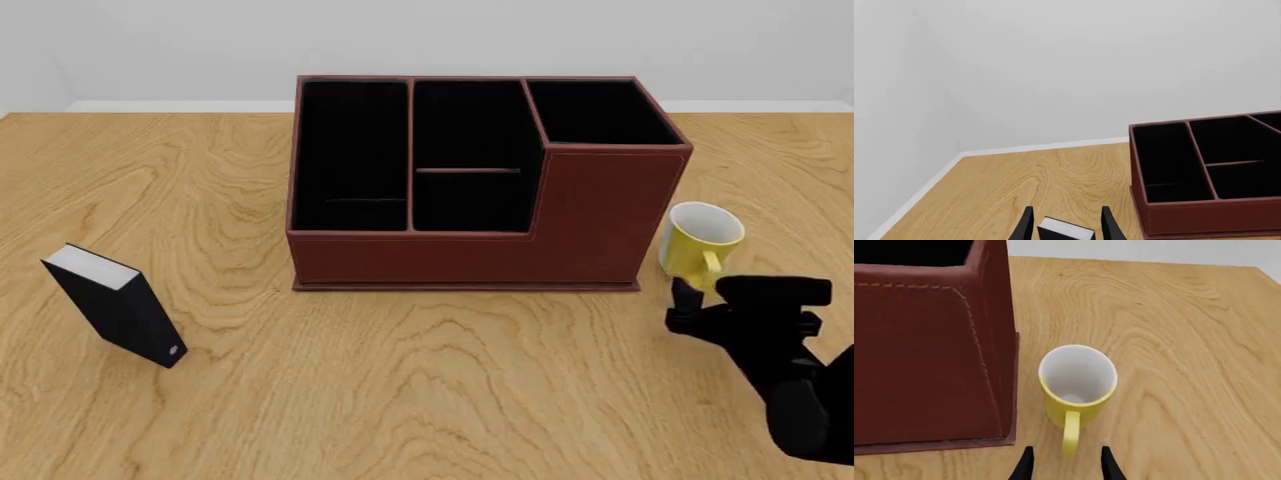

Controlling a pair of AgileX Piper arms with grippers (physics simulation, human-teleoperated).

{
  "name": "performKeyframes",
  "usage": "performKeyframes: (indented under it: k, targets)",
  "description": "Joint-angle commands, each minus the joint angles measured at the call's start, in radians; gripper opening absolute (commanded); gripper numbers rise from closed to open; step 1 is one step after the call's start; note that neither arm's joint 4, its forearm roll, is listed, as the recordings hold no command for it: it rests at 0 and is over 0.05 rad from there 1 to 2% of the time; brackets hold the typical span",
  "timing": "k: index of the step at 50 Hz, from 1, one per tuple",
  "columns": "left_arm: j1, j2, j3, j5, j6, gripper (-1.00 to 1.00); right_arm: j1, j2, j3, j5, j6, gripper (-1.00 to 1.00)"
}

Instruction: Pick up the yellow and white mug and place it to the right of the caddy.

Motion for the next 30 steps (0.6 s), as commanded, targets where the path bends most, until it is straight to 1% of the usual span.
performKeyframes:
  k: [1, 2, 3, 4, 5, 6, 7, 8, 9, 10, 11, 12, 14, 15, 16, 17, 18, 19, 22, 23, 25, 26, 28, 29, 30]
  targets:
    - [-0.003, 0.0, -0.003, 0.0, -0.003, 1.0, 0.008, -0.175, 0.123, 0.003, -0.018, 1.0]
    - [-0.002, 0.0, -0.005, 0.001, -0.003, 1.0, 0.014, -0.195, 0.141, 0.001, -0.015, 1.0]
    - [-0.002, 0.0, -0.006, 0.002, -0.004, 1.0, 0.009, -0.223, 0.155, 0.005, -0.027, 1.0]
    - [-0.002, 0.0, -0.006, 0.002, -0.004, 1.0, 0.009, -0.224, 0.156, 0.005, -0.027, 1.0]
    - [-0.002, 0.0, -0.007, 0.001, -0.003, 1.0, 0.014, -0.283, 0.174, 0.038, -0.029, 1.0]
    - [-0.002, 0.0, -0.007, 0.001, -0.003, 1.0, 0.014, -0.287, 0.174, 0.042, -0.029, 1.0]
    - [-0.002, 0.0, -0.008, 0.003, -0.007, 1.0, 0.011, -0.359, 0.193, 0.074, -0.038, 1.0]
    - [-0.002, 0.0, -0.008, 0.003, -0.007, 1.0, 0.011, -0.363, 0.193, 0.079, -0.038, 1.0]
    - [-0.002, 0.0, -0.008, 0.001, -0.006, 1.0, 0.019, -0.447, 0.205, 0.144, -0.045, 1.0]
    - [-0.002, 0.0, -0.008, 0.001, -0.006, 1.0, 0.018, -0.495, 0.211, 0.178, -0.054, 1.0]
    - [-0.001, 0.0, -0.007, 0.002, -0.008, 1.0, 0.018, -0.498, 0.211, 0.182, -0.054, 1.0]
    - [-0.002, 0.0, -0.007, 0.001, -0.007, 1.0, 0.019, -0.559, 0.225, 0.212, -0.069, 1.0]
    - [-0.001, 0.0, -0.008, 0.001, -0.009, 1.0, 0.026, -0.615, 0.227, 0.27, -0.061, 1.0]
    - [0.0, 0.0, -0.01, 0.003, -0.009, 1.0, 0.024, -0.679, 0.236, 0.32, -0.071, 1.0]
    - [0.0, 0.0, -0.01, 0.003, -0.009, 1.0, 0.024, -0.686, 0.234, 0.328, -0.071, 1.0]
    - [0.0, 0.0, -0.011, 0.002, -0.01, 1.0, 0.026, -0.757, 0.23, 0.401, -0.069, 1.0]
    - [-0.001, 0.0, -0.009, 0.0, -0.011, 1.0, 0.021, -0.799, 0.229, 0.436, -0.074, 1.0]
    - [-0.001, 0.0, -0.007, -0.002, -0.012, 1.0, 0.026, -0.852, 0.23, 0.488, -0.067, 1.0]
    - [-0.001, 0.0, -0.007, -0.001, -0.017, 1.0, 0.021, -0.887, 0.233, 0.516, -0.07, 1.0]
    - [-0.003, 0.0, -0.004, -0.004, -0.018, 1.0, 0.023, -0.967, 0.232, 0.591, -0.069, 1.0]
    - [-0.009, 0.0, 0.005, -0.011, -0.018, 1.0, 0.03, -1.048, 0.234, 0.659, -0.081, 1.0]
    - [-0.009, 0.0, 0.005, -0.011, -0.018, 1.0, 0.03, -1.052, 0.234, 0.662, -0.081, 1.0]
    - [-0.007, 0.0, 0.015, -0.017, -0.017, 1.0, 0.034, -1.141, 0.224, 0.752, -0.083, 1.0]
    - [-0.007, 0.0, 0.015, -0.017, -0.017, 1.0, 0.034, -1.146, 0.223, 0.758, -0.083, 1.0]
    - [-0.005, 0.0, 0.011, -0.015, -0.022, 1.0, 0.048, -1.219, 0.22, 0.832, -0.081, 1.0]
